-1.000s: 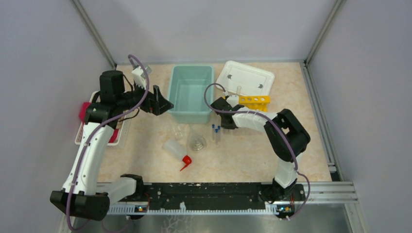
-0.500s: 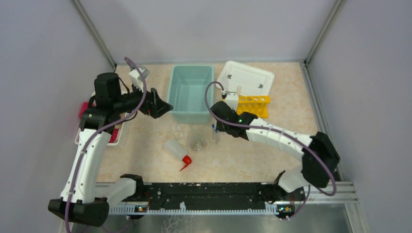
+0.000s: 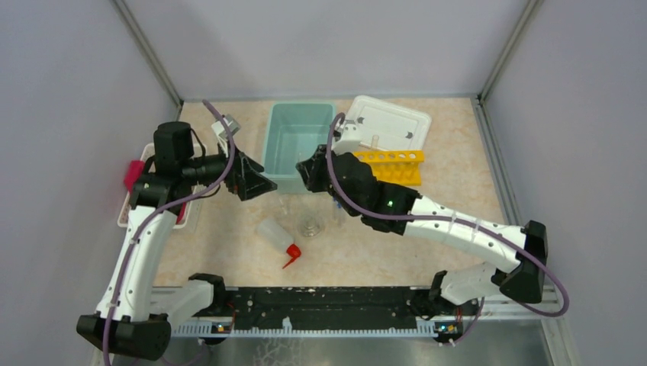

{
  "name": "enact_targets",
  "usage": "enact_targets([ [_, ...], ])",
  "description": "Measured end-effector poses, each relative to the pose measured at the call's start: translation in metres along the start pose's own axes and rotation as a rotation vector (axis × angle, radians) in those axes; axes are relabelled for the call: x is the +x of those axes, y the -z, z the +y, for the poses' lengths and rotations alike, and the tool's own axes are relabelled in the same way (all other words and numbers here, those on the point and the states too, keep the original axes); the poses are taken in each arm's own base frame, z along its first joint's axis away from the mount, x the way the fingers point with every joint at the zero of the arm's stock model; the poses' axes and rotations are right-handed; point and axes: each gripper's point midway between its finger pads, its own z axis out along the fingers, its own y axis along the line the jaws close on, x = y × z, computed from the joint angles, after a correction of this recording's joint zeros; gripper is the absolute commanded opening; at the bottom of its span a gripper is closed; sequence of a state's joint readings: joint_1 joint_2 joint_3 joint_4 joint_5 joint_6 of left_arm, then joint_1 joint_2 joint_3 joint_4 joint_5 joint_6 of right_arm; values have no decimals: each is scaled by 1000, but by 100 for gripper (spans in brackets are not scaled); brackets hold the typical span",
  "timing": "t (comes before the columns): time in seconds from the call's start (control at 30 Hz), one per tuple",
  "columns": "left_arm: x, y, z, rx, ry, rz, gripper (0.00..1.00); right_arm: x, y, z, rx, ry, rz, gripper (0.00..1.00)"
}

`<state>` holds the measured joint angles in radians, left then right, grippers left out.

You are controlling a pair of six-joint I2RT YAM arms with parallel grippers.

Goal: Organize the chemistry lab equipment

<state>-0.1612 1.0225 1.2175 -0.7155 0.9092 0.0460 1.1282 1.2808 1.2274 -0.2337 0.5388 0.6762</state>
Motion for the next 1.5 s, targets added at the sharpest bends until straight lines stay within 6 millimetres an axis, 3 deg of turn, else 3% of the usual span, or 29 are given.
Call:
enact_targets([
  [0.17, 4, -1, -8, 47, 5, -10, 95, -14, -11, 42, -113, -43, -60, 0],
  [0.5, -5, -5, -13, 101, 19, -40, 82, -14, -16, 74, -226, -79, -78, 0],
  [0.9, -9, -8, -14, 130, 43, -48, 47, -18, -15, 93, -302, -112, -88, 0],
  [1.13, -9, -8, -17, 146, 54, -46, 16, -17, -18, 92, -294, -110, -93, 0],
  [1.2, -8, -8, -16, 144, 54, -44, 13, -17, -18, 92, -290, -106, -94, 7],
  [1.23, -7, -8, -16, 142, 55, -43, 12, -16, -19, 91, -288, -104, -91, 20],
  [1.3, -5, -9, -15, 140, 50, -40, 10, -16, -19, 91, -275, -98, -76, 32],
  [1.4, -4, -9, -11, 129, 8, -44, 9, -18, -20, 96, -249, -84, -33, 39],
  [1.5, -1, -8, -9, 112, -32, -45, 9, -23, -20, 102, -224, -62, 9, 40],
])
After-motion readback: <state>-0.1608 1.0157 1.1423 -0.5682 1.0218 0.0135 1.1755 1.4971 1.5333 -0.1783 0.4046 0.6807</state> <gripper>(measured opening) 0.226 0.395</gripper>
